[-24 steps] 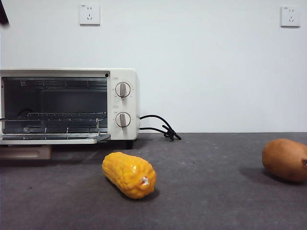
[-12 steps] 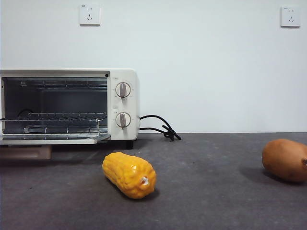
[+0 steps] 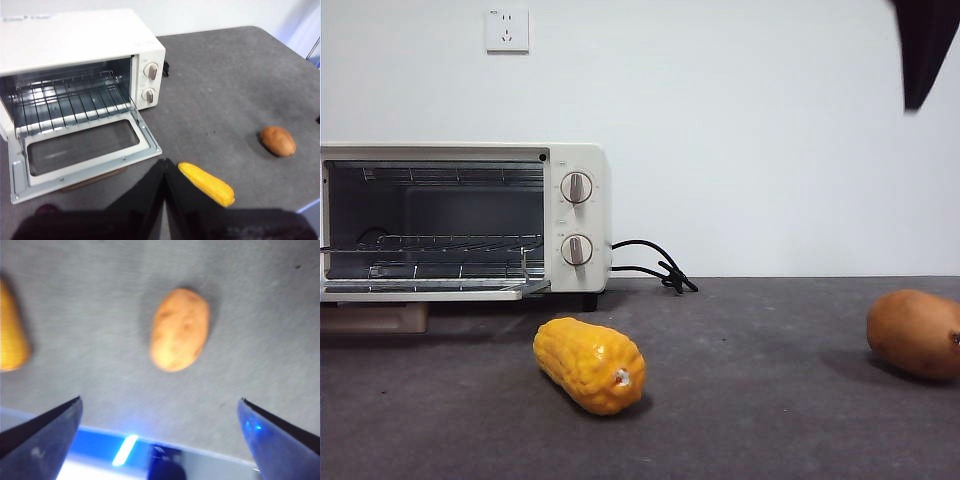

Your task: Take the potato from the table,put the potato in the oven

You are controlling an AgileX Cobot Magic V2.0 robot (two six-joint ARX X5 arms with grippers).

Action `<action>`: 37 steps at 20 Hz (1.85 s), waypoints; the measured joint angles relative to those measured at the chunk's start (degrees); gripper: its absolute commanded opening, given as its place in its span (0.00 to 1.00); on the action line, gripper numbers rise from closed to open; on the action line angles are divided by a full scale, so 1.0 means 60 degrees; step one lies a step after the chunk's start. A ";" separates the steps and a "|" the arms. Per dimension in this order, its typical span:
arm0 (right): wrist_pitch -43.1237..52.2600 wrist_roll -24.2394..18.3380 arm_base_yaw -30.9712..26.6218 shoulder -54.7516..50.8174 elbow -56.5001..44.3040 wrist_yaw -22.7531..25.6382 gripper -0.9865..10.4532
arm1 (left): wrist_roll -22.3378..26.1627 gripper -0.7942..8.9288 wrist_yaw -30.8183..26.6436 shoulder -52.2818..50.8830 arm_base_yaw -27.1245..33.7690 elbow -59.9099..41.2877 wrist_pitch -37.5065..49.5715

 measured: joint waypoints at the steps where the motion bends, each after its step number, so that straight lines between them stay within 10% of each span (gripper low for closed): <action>1: 0.0117 0.0004 0.0036 0.0346 0.0000 0.0138 0.67 | 0.0000 0.08 0.0000 0.0000 0.0000 0.0000 -0.0106; 26: 0.2244 0.0539 0.0036 0.5129 0.0007 0.0594 0.66 | 0.0000 0.08 0.0000 0.0004 0.0000 0.0000 -0.0433; 34: 0.1494 0.0794 0.0036 0.5129 0.0007 0.0561 0.16 | 0.0000 0.08 0.0000 0.0018 -0.0248 0.0000 -0.0433; 37: 0.1552 0.0798 0.0036 0.5129 0.0007 0.0554 0.14 | 0.0000 0.08 0.0000 0.0018 -0.0248 0.0000 -0.0433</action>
